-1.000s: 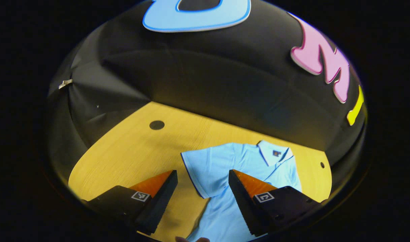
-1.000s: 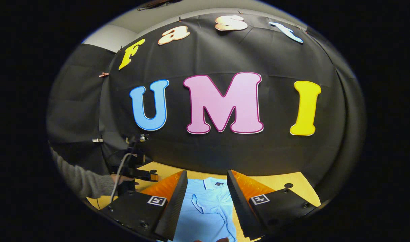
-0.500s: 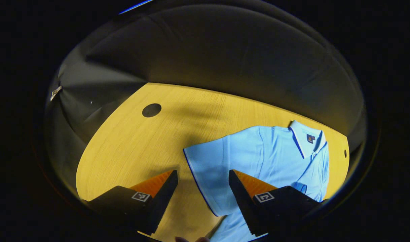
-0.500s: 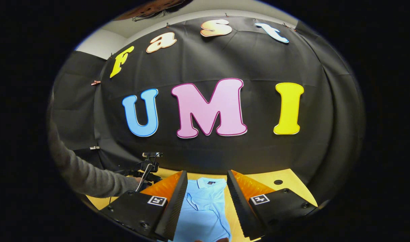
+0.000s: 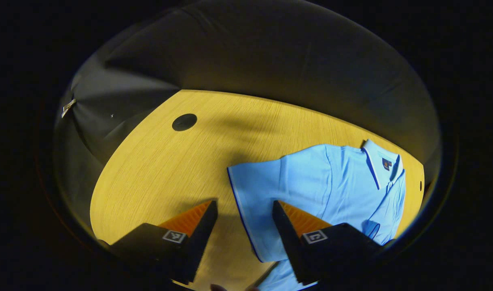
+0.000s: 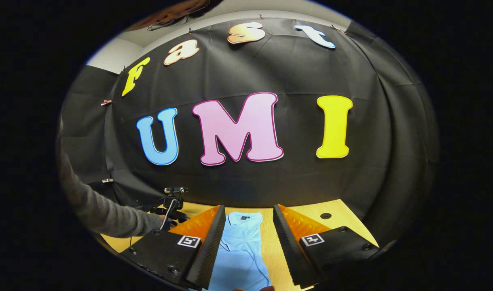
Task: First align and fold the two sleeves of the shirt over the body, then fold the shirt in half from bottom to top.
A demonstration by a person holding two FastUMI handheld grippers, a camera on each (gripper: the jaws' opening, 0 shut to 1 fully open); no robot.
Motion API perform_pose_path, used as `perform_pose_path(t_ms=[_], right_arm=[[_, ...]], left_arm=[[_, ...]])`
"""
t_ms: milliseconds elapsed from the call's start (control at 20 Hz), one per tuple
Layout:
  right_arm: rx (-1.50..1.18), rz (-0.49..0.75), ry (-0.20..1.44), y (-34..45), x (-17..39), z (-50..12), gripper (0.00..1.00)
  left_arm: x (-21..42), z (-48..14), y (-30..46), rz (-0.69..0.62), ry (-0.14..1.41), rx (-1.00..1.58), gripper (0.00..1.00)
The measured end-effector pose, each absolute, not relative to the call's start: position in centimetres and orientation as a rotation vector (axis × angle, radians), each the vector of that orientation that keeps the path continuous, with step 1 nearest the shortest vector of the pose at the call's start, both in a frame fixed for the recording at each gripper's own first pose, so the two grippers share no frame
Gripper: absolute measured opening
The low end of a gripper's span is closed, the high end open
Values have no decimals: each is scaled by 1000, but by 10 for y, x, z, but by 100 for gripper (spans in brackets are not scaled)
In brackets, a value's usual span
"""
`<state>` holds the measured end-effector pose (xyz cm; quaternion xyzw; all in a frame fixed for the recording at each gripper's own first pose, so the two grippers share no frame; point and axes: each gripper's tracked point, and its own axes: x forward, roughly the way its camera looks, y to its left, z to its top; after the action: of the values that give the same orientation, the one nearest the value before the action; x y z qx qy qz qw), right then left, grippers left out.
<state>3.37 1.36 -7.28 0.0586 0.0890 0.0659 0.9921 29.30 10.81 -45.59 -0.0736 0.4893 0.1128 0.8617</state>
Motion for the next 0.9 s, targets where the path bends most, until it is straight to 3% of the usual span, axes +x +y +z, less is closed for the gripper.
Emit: perform_pose_path(t_ms=[50, 250, 550, 600, 750, 800, 900], right_arm=[[117, 131, 178, 13, 34, -72, 75], [110, 132, 186, 8, 32, -75, 75], [112, 120, 196, -2, 28, -78, 75], [115, 119, 199, -3, 29, -78, 75], [129, 115, 202, -7, 28, -80, 75], [130, 115, 200, -6, 28, -80, 75], [128, 116, 201, -8, 27, -81, 75]], left_arm=[[295, -456, 105, 223, 1021, -150, 86], [301, -452, 94, 170, 1005, -180, 9], [311, -431, 77, 131, 931, -177, 6], [316, -420, 66, 103, 904, -185, 2], [322, -392, 25, -5, 840, -161, 6], [322, -382, 8, -45, 816, -148, 1], [319, -365, -30, -131, 780, -131, 6]])
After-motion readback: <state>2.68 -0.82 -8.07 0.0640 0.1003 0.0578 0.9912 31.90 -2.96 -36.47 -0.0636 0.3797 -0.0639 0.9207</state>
